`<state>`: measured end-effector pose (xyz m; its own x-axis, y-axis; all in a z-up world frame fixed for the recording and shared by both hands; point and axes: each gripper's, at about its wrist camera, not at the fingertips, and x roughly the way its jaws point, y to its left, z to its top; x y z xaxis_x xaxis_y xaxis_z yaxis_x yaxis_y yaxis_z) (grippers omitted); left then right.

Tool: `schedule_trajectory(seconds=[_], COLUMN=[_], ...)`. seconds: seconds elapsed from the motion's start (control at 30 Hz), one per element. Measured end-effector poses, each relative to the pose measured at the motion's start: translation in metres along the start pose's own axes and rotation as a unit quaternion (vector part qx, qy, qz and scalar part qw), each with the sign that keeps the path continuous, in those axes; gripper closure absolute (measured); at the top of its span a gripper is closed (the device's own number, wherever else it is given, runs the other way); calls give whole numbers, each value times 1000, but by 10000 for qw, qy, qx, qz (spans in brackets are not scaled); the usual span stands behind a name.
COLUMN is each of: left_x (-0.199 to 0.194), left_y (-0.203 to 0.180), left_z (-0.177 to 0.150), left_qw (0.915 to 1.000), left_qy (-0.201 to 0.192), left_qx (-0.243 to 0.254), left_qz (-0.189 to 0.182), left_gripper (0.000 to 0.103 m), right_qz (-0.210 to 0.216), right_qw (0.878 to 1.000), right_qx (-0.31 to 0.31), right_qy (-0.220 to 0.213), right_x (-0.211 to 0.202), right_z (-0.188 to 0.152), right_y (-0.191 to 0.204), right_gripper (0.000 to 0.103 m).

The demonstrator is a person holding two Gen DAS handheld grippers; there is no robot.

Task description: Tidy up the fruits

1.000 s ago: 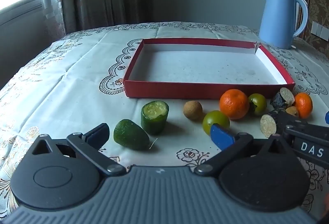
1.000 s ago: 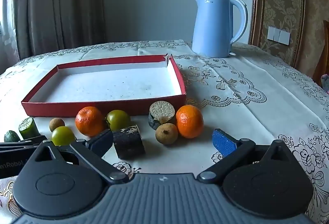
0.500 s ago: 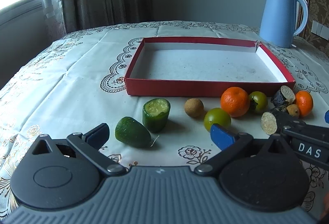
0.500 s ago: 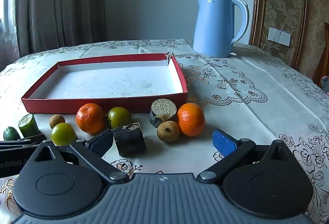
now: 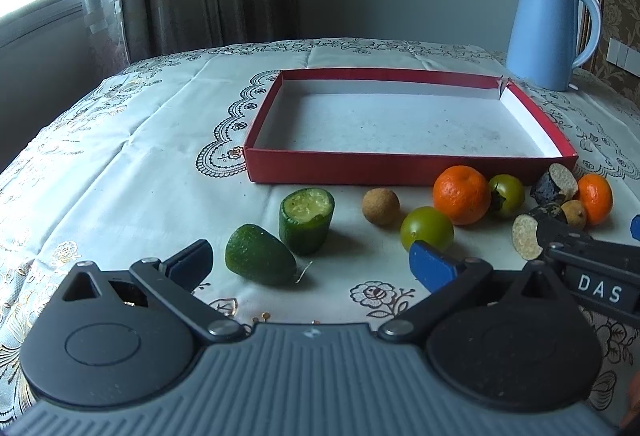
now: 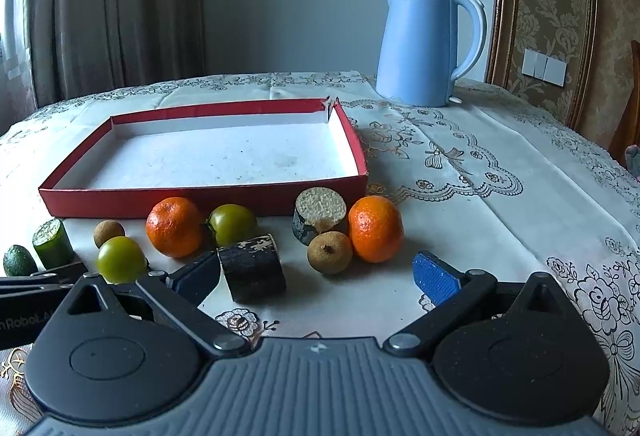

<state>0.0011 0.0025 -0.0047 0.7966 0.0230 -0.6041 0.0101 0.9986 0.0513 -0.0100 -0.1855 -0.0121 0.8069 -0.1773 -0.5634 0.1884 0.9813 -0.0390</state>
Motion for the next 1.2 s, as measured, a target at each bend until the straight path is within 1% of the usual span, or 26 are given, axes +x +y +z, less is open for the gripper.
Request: schedule_trajectory(seconds=[0.37, 0.9, 1.2], left_x=[0, 1, 0], left_y=[2, 0, 5], left_z=[1, -3, -5], left_qw=[10000, 9999, 9999], left_qy=[4, -28, -29], left_qx=[-43, 75, -9], left_qz=[8, 81, 120], left_gripper=[0, 0, 0], right_qz=[14, 50, 89], right_qw=[10000, 10000, 9999], right_qx=[1, 31, 27], right_qy=[23, 75, 145], right_x=[1, 2, 5], right_z=[-1, -1, -3], right_y=[2, 1, -1], right_gripper=[0, 0, 0])
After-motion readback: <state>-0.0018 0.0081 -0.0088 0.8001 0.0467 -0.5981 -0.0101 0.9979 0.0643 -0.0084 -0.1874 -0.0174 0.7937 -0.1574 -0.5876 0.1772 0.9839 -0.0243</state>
